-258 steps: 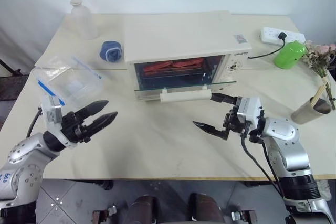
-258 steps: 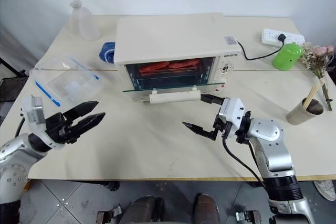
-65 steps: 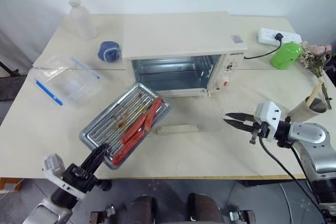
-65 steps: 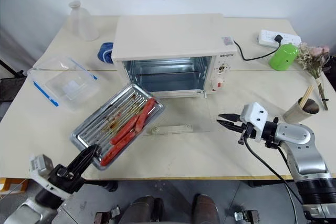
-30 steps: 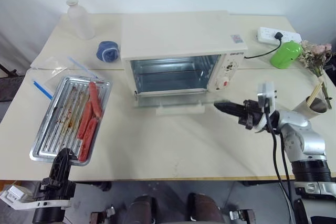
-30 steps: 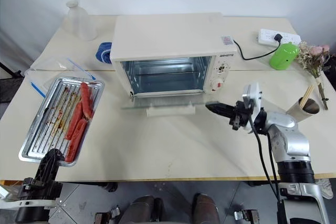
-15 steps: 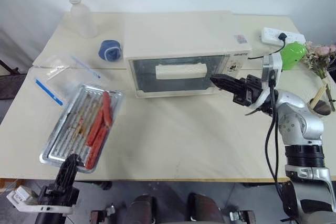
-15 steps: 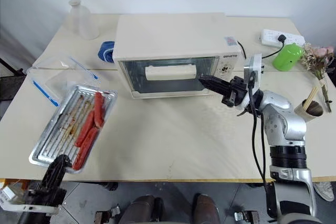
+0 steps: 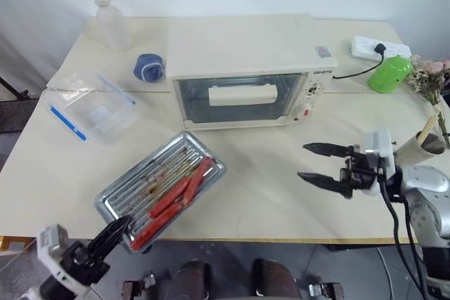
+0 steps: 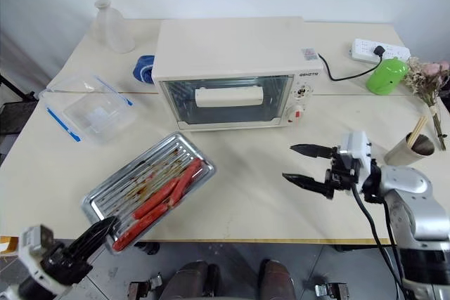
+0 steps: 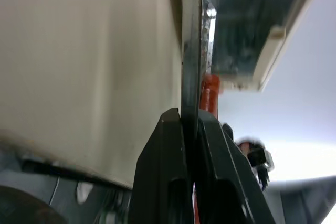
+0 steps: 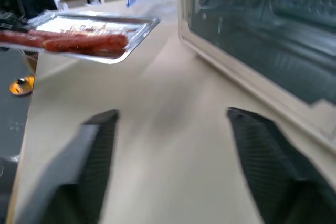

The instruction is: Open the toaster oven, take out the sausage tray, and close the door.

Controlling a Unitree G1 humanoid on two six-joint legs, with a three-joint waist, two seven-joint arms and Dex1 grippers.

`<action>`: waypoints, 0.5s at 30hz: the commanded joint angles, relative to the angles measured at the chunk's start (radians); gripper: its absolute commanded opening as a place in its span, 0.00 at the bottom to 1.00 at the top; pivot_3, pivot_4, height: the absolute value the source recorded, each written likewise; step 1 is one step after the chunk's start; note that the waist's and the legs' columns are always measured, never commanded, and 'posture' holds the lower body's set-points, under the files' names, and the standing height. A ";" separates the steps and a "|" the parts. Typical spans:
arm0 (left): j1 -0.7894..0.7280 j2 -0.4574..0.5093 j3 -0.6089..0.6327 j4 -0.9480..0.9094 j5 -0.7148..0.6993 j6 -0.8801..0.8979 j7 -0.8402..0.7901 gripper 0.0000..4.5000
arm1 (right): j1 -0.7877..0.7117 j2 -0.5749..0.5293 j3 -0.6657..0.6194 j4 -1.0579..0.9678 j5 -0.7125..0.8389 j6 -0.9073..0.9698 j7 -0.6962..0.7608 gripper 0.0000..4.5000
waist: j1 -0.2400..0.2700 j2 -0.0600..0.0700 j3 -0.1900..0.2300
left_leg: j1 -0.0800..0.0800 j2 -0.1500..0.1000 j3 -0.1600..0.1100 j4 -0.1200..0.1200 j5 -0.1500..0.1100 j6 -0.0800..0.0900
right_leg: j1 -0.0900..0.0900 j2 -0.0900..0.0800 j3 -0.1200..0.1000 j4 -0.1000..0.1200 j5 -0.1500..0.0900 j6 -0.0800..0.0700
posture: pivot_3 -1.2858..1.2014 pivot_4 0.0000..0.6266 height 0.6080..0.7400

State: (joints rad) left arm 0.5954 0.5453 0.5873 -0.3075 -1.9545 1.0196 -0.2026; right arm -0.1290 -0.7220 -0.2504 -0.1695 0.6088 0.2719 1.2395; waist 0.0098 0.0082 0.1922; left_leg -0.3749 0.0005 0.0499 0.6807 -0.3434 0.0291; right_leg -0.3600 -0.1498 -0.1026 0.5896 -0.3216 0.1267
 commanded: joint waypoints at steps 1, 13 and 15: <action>-0.115 0.083 -0.057 0.061 -0.018 0.075 -0.007 0.00 | 0.075 -0.020 -0.086 -0.103 0.034 -0.006 -0.035 0.99 | -0.002 0.001 0.000 | 0.000 0.000 0.000 0.000 0.000 0.000 | 0.000 0.000 0.000 0.001 0.000 0.000 | 0.52 0.24 1.00; -0.794 0.206 -0.485 0.471 -0.007 0.281 0.170 0.00 | 0.388 0.012 -0.261 -0.344 0.069 0.006 -0.181 0.99 | 0.008 0.003 -0.001 | 0.004 -0.004 0.003 -0.002 0.002 0.001 | 0.000 0.004 -0.001 0.012 0.001 0.002 | 0.52 0.24 1.00; -0.905 0.176 -0.539 0.541 0.022 0.297 0.188 0.00 | 0.427 0.023 -0.285 -0.378 0.077 0.008 -0.206 0.99 | 0.014 0.003 -0.001 | 0.004 -0.005 0.004 -0.002 0.003 0.002 | -0.001 0.004 -0.001 0.013 0.001 0.003 | 0.52 0.24 1.00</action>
State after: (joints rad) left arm -0.2589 0.7384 0.0778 0.1998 -1.9338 1.2993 -0.0174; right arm 0.2814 -0.7096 -0.4908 -0.4876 0.6553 0.2849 1.0556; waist 0.0234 0.0109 0.1912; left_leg -0.3708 -0.0042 0.0538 0.6791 -0.3397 0.0311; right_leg -0.3608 -0.1455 -0.1044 0.6023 -0.3200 0.1305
